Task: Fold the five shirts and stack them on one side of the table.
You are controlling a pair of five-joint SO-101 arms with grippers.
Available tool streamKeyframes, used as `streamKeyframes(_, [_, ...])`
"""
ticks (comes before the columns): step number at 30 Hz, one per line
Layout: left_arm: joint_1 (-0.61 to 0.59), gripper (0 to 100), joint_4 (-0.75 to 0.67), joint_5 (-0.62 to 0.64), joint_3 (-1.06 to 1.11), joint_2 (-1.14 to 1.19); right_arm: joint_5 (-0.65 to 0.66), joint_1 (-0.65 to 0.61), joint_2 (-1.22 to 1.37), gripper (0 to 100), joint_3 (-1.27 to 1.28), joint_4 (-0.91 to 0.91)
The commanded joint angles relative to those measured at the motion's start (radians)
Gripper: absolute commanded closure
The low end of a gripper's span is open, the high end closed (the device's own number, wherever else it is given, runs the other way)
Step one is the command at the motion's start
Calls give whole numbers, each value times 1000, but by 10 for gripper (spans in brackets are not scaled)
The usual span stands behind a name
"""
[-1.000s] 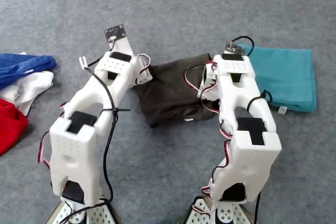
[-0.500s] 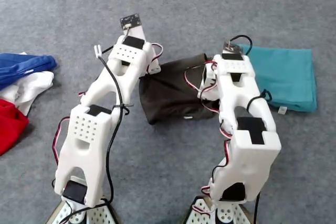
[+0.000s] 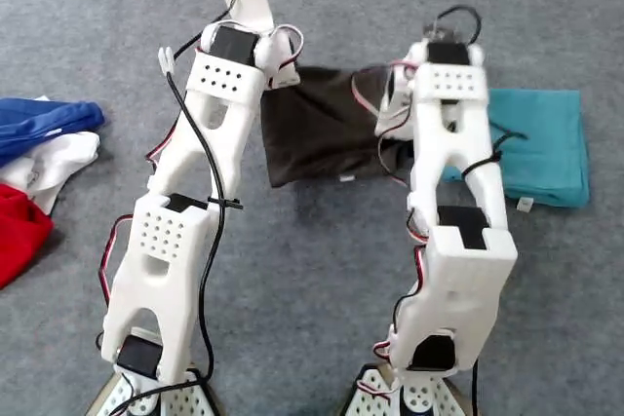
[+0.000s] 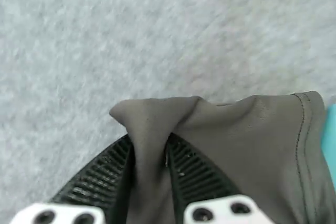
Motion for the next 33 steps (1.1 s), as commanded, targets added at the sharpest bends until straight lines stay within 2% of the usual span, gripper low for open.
streamKeyframes(1, [42,972,-15,-9,-136,-20,17,63,-2,984,-219,97])
streamKeyframes(4, [96,971,-103,-9,-151,-20,35,144,-4,984,-321,100])
streamKeyframes(14, [245,971,-612,-9,-62,81,196,439,-77,984,-354,98])
streamKeyframes(22, [352,971,-740,-9,-81,203,321,623,-76,984,-354,21])
streamKeyframes(27, [384,971,-873,-9,-81,239,351,664,-74,984,-354,-121])
streamKeyframes(33, [406,969,-930,-60,-71,253,374,666,-74,984,-291,-212])
